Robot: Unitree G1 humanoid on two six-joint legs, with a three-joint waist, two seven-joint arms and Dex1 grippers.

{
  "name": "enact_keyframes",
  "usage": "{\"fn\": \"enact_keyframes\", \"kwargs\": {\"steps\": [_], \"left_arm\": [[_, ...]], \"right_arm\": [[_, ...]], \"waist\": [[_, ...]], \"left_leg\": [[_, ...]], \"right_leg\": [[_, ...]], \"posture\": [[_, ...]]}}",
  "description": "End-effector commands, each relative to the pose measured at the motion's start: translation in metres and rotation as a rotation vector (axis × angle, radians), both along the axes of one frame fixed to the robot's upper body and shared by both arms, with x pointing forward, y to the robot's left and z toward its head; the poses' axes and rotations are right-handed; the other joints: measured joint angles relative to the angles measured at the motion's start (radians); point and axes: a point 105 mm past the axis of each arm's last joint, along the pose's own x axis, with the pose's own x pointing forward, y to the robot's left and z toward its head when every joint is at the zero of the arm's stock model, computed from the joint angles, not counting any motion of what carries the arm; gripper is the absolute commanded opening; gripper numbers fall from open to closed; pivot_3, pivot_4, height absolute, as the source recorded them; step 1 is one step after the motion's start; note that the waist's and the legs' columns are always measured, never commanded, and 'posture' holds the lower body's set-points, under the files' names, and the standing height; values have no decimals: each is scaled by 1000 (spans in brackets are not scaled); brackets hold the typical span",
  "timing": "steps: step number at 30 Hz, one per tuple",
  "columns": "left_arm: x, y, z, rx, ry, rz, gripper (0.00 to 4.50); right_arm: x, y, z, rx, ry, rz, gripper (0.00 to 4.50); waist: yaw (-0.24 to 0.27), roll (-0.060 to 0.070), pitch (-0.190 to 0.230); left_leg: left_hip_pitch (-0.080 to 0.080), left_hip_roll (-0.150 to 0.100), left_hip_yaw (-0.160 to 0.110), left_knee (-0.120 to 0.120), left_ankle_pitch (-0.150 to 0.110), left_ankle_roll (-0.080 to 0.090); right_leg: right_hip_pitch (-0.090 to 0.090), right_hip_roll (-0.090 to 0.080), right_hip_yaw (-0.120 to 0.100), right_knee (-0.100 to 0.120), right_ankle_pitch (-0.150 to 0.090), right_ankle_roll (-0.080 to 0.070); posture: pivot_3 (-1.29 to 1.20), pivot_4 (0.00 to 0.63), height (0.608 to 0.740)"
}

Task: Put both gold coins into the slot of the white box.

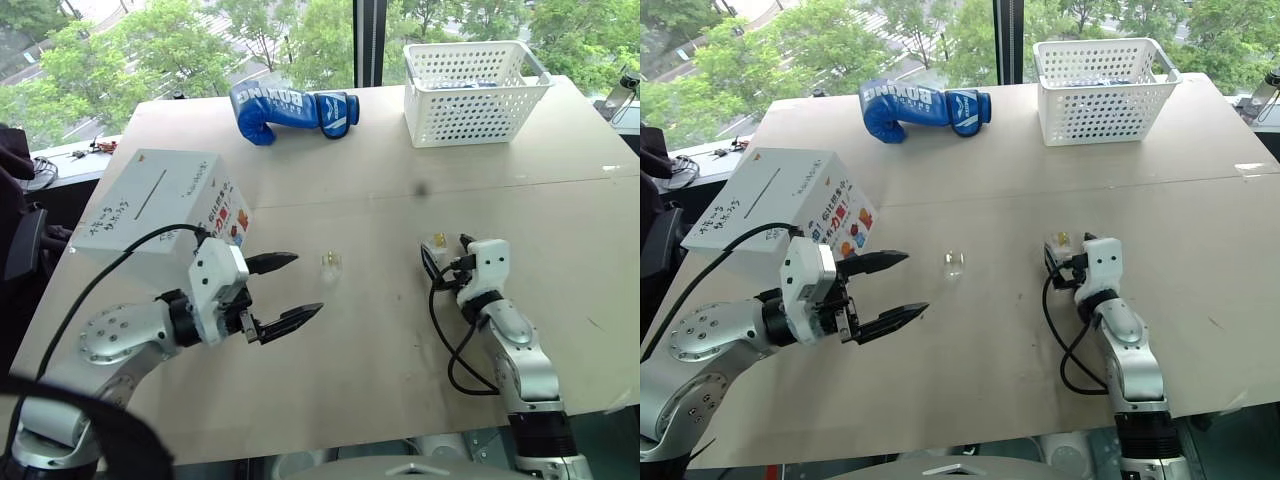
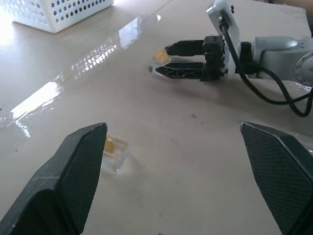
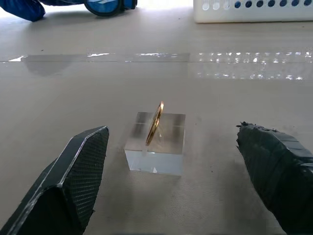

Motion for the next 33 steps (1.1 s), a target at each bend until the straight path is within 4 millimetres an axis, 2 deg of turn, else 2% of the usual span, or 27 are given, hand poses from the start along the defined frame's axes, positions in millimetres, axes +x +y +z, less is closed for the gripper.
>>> {"fn": "enact_keyframes", "kwargs": {"steps": [1,13,16,17,18,24,31,33], "left_arm": [[-3,-1,8,19,-33,-6,4439],[-1,-4,8,11,-43,23,4439],[-1,-3,8,5,-44,29,4500],[-1,-3,8,5,-45,30,4500],[-1,-3,8,5,-45,31,4500],[0,-2,5,3,-43,37,4500],[2,0,6,-15,-45,47,4500],[3,1,6,-75,-17,74,4500]], "right_arm": [[1,9,16,-28,-101,17,4500],[1,15,17,-74,-144,41,4500],[1,16,19,-84,-163,47,3742],[0,16,20,-84,-168,49,3239],[0,16,21,-76,-169,46,3013],[-1,18,20,-64,-160,57,30],[-2,16,23,-48,-165,55,30],[-4,19,35,83,-170,128,30]], "waist": [[0,0,0],[1,0,0],[1,0,0],[1,0,0],[1,0,0],[1,0,0],[1,0,0],[1,0,0]], "left_leg": [[0,0,0,0,0,0],[0,0,0,0,0,0],[0,0,0,0,0,0],[0,0,0,0,0,0],[0,0,0,0,0,0],[0,0,0,0,0,0],[0,0,0,0,0,0],[0,0,0,0,0,0]], "right_leg": [[0,0,0,0,0,0],[0,0,0,0,0,0],[0,0,0,0,0,0],[0,0,0,0,0,0],[0,0,0,0,0,0],[0,0,0,0,0,0],[0,0,0,0,0,0],[0,0,0,0,0,0]], "posture": [[0,150,721],[0,150,721],[0,150,721],[0,150,721],[0,150,721],[0,150,721],[0,150,721],[0,150,721]]}}
